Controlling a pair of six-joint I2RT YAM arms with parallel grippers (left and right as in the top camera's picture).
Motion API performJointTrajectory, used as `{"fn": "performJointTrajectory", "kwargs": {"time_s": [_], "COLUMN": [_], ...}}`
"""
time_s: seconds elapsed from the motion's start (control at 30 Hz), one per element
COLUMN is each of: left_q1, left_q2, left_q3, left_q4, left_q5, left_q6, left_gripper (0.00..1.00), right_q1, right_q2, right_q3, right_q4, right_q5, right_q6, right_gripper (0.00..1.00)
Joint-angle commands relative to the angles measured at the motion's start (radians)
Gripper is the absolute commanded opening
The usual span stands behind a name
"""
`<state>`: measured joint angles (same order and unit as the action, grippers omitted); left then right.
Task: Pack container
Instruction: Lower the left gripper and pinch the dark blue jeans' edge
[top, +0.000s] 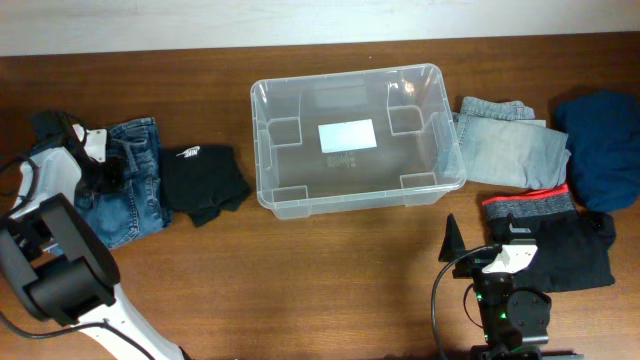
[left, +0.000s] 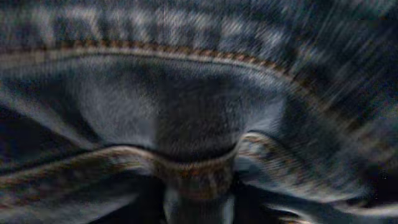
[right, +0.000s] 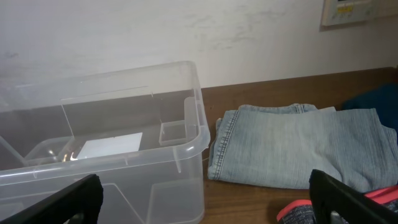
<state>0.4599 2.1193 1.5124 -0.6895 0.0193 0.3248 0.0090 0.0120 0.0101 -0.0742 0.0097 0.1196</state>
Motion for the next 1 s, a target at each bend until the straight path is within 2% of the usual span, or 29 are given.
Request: {"fn": "performJointTrajectory", "kwargs": {"time_s": [0.0, 0.17, 0.47, 0.63, 0.8, 0.97], "left_q1": [-0.014, -0.014, -0.014, -0.009, -0.004, 0.017], "left_q2": [0.093, 0.08, -0.056, -0.165, -0.197, -0.195], "left_q3": [-0.05, 0.022, 0.233, 0.235, 0.235, 0.171], "left_q4": [-0.017, -0.041, -0.181, -0.264, -0.384, -0.469], "left_q5": [0.023, 0.023, 0.022, 0.019, 0.019, 0.047], "left_q6": [0.002, -0.026, -0.286, -0.493, -0.566, -0.751], "left_gripper": [0.99, 1.0, 0.99, 0.99, 0.99, 1.0], "right_q1": [-0.004, -0.004, -0.004, -0.004, -0.004, -0.004], "right_q2": [-0.008, -0.008, -0.008, -0.008, -0.008, -0.008], "right_q3": [-0.005, -0.005, -0.005, -0.005, -0.005, -0.005], "right_q4": [-0.006, -0.007, -0.007, -0.006, -0.006, -0.007], "right_q5": [-0.001, -0.001, -0.001, -0.001, -0.001, -0.001], "right_q6": [-0.008, -0.008, -0.008, -0.008, -0.008, -0.008], "right_gripper": [0.98, 0.98, 0.98, 0.98, 0.99, 0.98]}}
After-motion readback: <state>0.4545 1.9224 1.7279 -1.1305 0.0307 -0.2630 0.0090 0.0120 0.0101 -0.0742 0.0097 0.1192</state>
